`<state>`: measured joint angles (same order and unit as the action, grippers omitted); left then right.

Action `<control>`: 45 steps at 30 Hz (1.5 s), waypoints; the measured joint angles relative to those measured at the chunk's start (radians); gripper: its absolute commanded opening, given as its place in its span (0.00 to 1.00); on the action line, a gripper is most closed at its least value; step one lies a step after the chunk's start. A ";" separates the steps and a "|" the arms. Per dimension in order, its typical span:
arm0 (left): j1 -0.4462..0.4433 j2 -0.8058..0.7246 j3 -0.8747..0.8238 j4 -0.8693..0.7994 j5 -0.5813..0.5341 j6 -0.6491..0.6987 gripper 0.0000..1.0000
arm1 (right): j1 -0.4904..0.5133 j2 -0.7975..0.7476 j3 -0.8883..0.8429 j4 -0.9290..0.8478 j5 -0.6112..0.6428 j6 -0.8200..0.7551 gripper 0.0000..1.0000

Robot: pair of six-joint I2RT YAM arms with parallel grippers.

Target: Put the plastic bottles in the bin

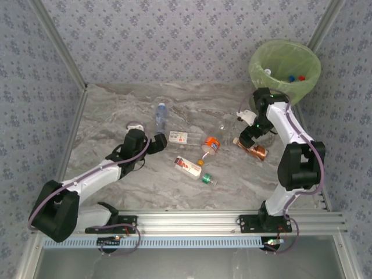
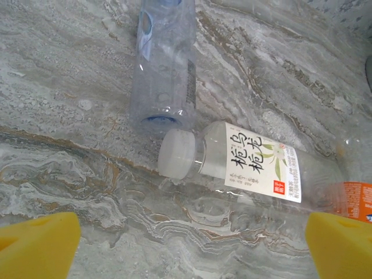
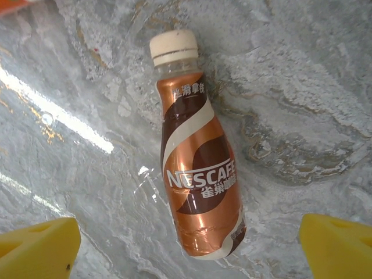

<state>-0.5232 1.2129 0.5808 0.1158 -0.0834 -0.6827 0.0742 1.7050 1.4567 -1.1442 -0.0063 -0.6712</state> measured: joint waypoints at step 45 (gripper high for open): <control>0.013 -0.035 -0.027 -0.015 -0.037 -0.011 0.99 | -0.021 0.240 -0.160 0.235 0.143 -0.123 0.78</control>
<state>-0.5102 1.1778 0.5533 0.1009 -0.1207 -0.6937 0.0528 1.9446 1.2968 -0.9092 0.1371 -0.7940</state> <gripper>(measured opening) 0.992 0.789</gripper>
